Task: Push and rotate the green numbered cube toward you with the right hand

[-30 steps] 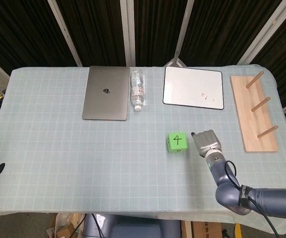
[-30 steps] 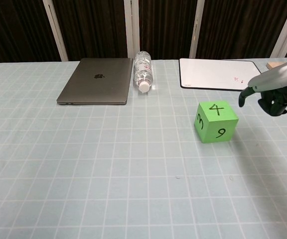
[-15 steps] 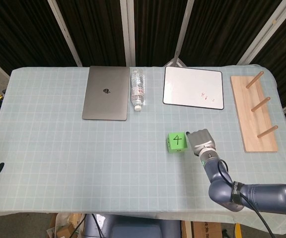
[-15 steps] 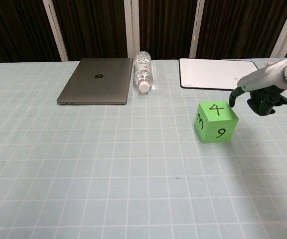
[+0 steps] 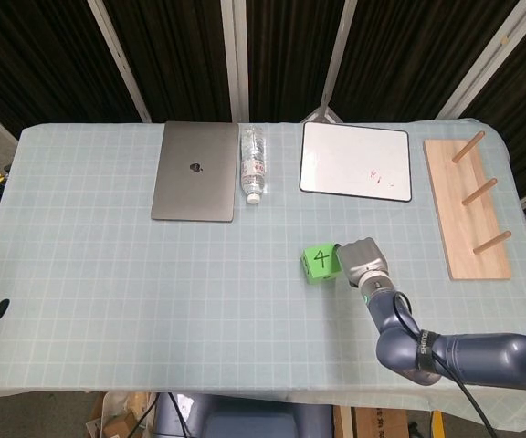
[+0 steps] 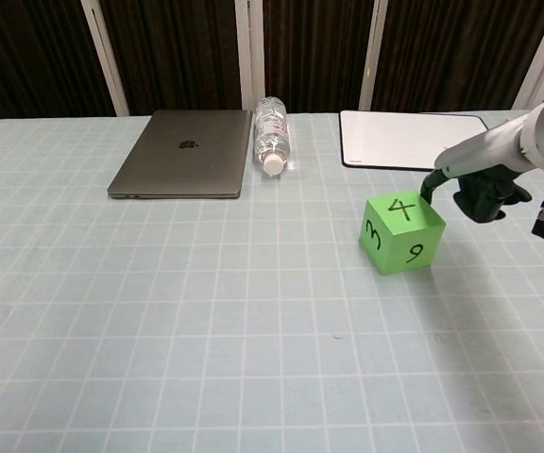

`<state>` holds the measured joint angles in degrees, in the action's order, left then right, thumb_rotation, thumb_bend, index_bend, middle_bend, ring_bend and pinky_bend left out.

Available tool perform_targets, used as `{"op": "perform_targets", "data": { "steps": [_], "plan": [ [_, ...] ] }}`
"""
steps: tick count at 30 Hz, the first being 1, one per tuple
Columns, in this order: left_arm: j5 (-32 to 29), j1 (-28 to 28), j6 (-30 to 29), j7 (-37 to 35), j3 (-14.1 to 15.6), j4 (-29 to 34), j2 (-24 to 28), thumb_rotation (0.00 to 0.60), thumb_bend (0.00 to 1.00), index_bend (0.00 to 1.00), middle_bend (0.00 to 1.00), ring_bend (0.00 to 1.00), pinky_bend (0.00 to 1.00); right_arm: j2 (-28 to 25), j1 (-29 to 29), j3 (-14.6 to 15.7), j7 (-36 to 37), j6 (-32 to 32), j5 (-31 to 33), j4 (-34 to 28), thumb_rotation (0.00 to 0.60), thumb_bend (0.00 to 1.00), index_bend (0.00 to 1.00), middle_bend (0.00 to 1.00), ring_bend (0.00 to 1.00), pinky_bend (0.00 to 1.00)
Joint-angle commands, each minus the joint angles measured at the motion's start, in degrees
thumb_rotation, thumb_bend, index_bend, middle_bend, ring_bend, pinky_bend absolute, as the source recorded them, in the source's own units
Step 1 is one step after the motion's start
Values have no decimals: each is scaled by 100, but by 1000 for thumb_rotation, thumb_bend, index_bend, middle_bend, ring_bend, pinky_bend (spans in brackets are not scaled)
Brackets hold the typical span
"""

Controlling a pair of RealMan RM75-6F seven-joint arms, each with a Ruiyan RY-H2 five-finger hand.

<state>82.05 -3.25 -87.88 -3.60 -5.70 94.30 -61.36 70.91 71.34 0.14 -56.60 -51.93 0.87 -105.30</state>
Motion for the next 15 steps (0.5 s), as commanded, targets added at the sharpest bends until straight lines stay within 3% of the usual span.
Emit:
{"op": "perform_targets", "data": {
  "steps": [1, 15],
  "plan": [
    [-4, 2, -7, 7, -4, 0, -2, 600, 316, 97, 0, 0, 0, 40, 66, 13, 8, 23, 50, 40, 600, 897, 186, 789, 772, 678],
    [-18, -9, 2, 30, -15, -16, -23, 600, 315, 98, 0, 0, 0, 274, 494, -19, -64, -16, 302, 84, 600, 899, 189, 788, 772, 678]
  ]
}}
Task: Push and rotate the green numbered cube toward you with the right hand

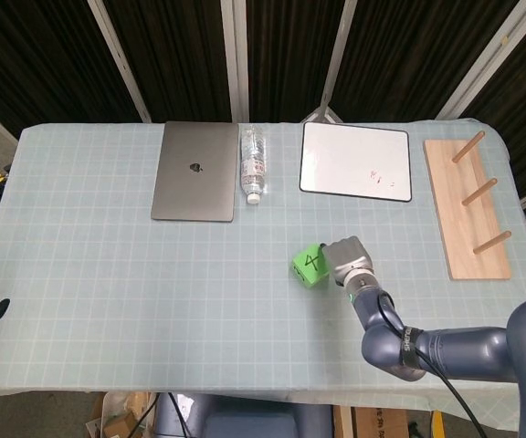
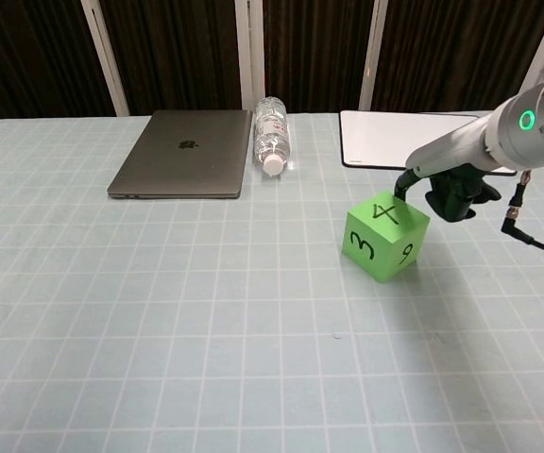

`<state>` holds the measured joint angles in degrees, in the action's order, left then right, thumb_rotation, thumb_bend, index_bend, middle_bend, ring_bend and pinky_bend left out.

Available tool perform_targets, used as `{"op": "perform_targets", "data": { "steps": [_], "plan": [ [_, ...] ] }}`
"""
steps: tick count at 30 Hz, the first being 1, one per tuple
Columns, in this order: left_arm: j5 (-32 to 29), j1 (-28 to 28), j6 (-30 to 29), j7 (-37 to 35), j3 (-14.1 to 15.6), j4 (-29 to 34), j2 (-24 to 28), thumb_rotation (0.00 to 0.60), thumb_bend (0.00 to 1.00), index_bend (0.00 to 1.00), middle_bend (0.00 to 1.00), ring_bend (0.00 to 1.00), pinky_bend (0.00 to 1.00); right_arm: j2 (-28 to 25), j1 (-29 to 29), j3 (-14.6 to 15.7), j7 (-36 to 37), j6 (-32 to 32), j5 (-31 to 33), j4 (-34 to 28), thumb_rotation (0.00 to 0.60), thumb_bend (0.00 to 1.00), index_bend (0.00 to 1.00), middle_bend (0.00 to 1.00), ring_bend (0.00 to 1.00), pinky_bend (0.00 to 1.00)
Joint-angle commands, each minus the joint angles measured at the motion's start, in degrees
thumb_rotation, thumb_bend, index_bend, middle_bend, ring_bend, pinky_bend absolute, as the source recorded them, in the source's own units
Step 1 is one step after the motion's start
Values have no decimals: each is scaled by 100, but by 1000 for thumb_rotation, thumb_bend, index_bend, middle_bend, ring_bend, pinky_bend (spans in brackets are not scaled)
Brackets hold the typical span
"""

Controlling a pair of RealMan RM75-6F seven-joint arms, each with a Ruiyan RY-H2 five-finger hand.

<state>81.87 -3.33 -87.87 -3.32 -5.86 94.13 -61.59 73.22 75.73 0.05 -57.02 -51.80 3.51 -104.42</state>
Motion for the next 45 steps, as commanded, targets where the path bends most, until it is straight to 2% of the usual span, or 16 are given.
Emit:
{"op": "perform_targets", "data": {
  "steps": [1, 18, 45],
  "plan": [
    [0, -1, 1, 3, -1, 3, 0, 600, 315, 98, 0, 0, 0, 70, 88, -18, -32, -41, 49, -10, 600, 899, 189, 788, 772, 678],
    [-39, -12, 45, -64, -15, -11, 24, 600, 316, 98, 0, 0, 0, 468, 508, -132, -168, -229, 233, -193, 600, 899, 189, 788, 772, 677],
    [-52, -19, 48, 15, -14, 16, -1, 600, 316, 97, 0, 0, 0, 501, 934, -131, -327, -630, 268, -993, 600, 900, 208, 789, 772, 678]
  ]
}}
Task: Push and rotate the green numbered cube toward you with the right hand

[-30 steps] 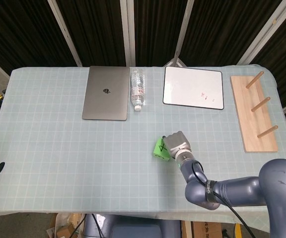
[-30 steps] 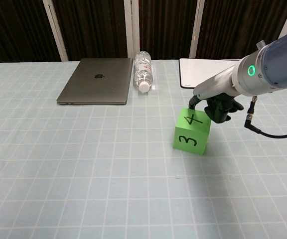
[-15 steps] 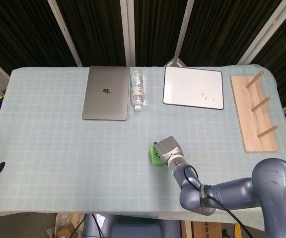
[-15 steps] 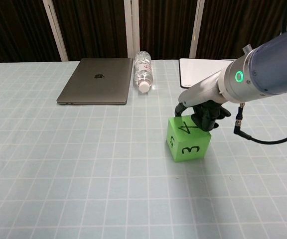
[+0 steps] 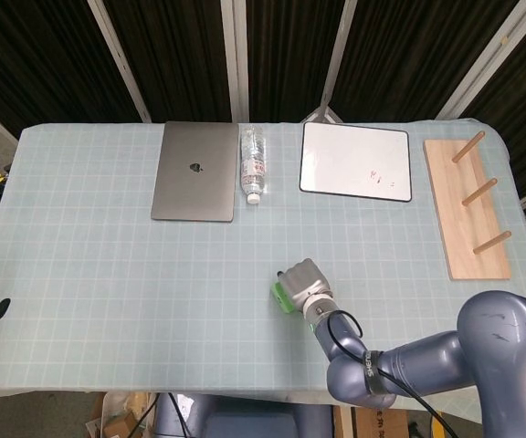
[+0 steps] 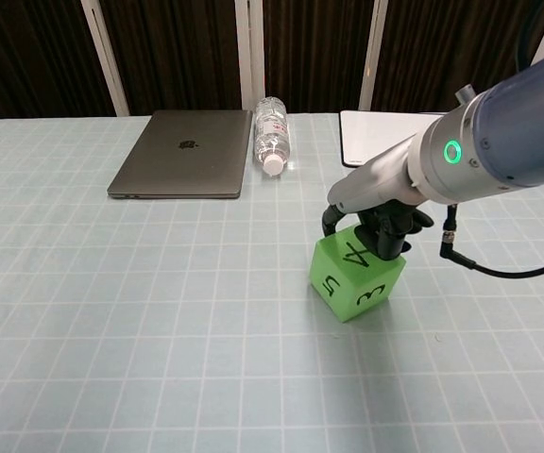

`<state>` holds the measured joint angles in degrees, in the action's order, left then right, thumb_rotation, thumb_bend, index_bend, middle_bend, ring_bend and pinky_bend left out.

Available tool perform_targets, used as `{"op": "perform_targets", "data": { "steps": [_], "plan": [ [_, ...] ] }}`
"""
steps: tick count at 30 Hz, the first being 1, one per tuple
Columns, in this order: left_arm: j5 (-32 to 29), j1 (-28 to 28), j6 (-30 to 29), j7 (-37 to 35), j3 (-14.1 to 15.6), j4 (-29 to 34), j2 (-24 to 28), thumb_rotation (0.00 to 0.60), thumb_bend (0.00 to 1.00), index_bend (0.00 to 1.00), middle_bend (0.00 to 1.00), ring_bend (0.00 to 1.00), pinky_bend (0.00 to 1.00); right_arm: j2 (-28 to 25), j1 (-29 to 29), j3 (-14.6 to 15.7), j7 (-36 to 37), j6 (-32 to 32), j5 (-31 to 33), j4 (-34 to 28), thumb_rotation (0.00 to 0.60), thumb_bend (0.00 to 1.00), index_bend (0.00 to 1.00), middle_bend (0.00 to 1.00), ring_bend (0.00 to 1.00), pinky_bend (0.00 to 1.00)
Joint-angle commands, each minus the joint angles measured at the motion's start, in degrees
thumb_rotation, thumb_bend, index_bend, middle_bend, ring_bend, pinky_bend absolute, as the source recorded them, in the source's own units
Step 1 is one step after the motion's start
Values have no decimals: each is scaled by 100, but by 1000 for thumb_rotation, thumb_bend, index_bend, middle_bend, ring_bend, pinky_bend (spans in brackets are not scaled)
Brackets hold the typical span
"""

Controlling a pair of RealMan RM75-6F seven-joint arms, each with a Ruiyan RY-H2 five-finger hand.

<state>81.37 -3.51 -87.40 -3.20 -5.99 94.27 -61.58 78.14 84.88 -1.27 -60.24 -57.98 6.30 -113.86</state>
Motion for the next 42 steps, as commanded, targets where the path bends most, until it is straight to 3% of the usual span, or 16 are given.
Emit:
{"op": "perform_targets", "data": {
  "steps": [1, 26, 31, 33, 36, 39, 40, 42],
  "plan": [
    [-5, -1, 4, 5, -1, 5, -1, 600, 316, 97, 0, 0, 0, 13, 28, 6, -8, -17, -16, -72, 600, 900, 208, 789, 772, 677],
    [-41, 9, 4, 44, -7, 38, 4, 600, 316, 98, 0, 0, 0, -9, 243, 219, -86, -297, -247, -1081, 600, 901, 222, 788, 772, 678],
    [-44, 6, 10, 75, -4, 49, -4, 600, 316, 98, 0, 0, 0, -81, 181, 152, 106, -314, -513, -1140, 600, 896, 222, 789, 764, 678],
    [-49, 5, 10, 87, -6, 50, -8, 600, 316, 98, 0, 0, 0, -221, 99, 37, 317, -269, -698, -1224, 600, 838, 209, 761, 721, 677],
    [-52, 6, 6, 88, -9, 44, -8, 600, 316, 98, 0, 0, 0, -673, -178, -321, 975, 38, -1105, -1434, 600, 702, 166, 622, 605, 612],
    [-69, 2, 21, 82, -14, 37, -5, 600, 316, 98, 0, 0, 0, -1345, -845, -903, 2188, 489, -1911, -1606, 600, 541, 129, 425, 464, 467],
    [-78, 2, 29, 72, -16, 38, 0, 600, 316, 98, 0, 0, 0, -1531, -1145, -1098, 2623, 447, -2277, -1586, 600, 459, 122, 355, 395, 400],
    [-79, 5, 29, 47, -17, 39, 11, 600, 316, 98, 0, 0, 0, -1701, -1691, -1208, 3161, 100, -3058, -1494, 600, 369, 120, 272, 302, 296]
  ]
}}
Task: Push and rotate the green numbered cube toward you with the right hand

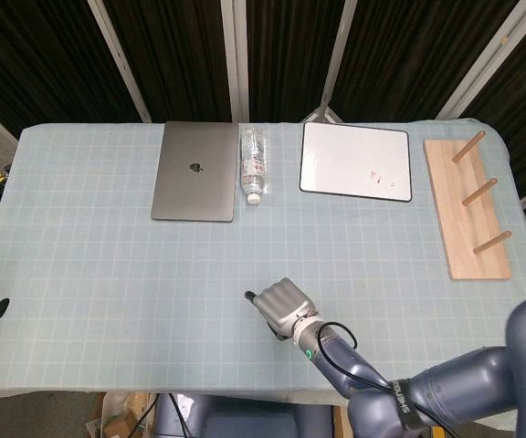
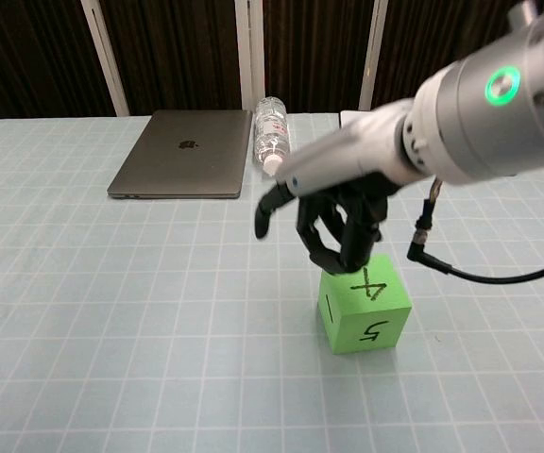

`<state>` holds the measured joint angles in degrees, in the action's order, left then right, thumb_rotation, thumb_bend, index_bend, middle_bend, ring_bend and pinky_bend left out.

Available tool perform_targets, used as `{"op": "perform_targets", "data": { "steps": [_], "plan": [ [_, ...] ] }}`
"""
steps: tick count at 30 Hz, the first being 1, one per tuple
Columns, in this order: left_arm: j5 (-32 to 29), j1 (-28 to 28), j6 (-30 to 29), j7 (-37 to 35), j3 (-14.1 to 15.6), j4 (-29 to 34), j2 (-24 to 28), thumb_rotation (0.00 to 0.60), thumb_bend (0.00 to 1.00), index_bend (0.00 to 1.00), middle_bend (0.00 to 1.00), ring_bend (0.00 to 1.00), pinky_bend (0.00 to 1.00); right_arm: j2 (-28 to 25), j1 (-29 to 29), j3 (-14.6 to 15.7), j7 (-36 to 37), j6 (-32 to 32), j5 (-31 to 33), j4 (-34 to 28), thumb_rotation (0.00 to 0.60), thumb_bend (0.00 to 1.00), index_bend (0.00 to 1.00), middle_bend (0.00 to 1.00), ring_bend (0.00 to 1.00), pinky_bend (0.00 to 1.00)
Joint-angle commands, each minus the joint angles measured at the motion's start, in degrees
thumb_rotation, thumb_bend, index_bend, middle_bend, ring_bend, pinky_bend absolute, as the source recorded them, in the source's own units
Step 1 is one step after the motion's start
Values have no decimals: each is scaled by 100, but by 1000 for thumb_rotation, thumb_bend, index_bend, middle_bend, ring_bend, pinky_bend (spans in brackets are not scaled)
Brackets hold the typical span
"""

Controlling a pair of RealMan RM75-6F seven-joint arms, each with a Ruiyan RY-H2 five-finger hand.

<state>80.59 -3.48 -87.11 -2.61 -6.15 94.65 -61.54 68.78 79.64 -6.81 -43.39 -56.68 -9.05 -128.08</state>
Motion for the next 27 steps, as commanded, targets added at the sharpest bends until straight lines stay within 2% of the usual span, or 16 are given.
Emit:
{"op": "perform_targets", "data": {
  "steps": [1, 4, 7, 12, 18, 23, 27],
  "plan": [
    [4, 6, -8, -26, -1, 2, 12, 600, 316, 98, 0, 0, 0, -803, -1423, -622, 1624, -350, -1879, 24, 600, 341, 119, 236, 257, 232],
    [23, 22, -31, -60, 6, 13, 27, 600, 315, 98, 0, 0, 0, -698, -2040, -328, 1671, -1353, -2856, 427, 600, 289, 116, 170, 184, 96],
    [45, 36, -57, -60, 14, 29, 32, 600, 315, 97, 0, 0, 0, -559, -2556, -5, 1731, -1999, -3546, 859, 600, 280, 115, 125, 139, 61],
    [68, 36, -68, 44, 33, 52, 0, 600, 316, 98, 0, 0, 0, -797, -3279, 248, 2541, -2139, -4224, 1248, 600, 279, 114, 113, 120, 55],
    [66, 10, -34, 209, 46, 61, -61, 600, 315, 97, 0, 0, 0, -1098, -4304, 992, 2804, -2806, -5673, 1314, 600, 278, 101, 113, 109, 42],
    [155, 14, -84, 130, 56, 45, -68, 600, 315, 87, 0, 0, 0, -838, -5255, 1648, 2731, -3431, -6516, 2095, 600, 278, 87, 103, 97, 1],
    [166, 30, -114, 69, 54, 15, -64, 600, 315, 87, 0, 0, 0, -408, -5998, 1911, 3092, -3891, -6912, 2855, 600, 278, 87, 102, 95, 0]
  ]
}}
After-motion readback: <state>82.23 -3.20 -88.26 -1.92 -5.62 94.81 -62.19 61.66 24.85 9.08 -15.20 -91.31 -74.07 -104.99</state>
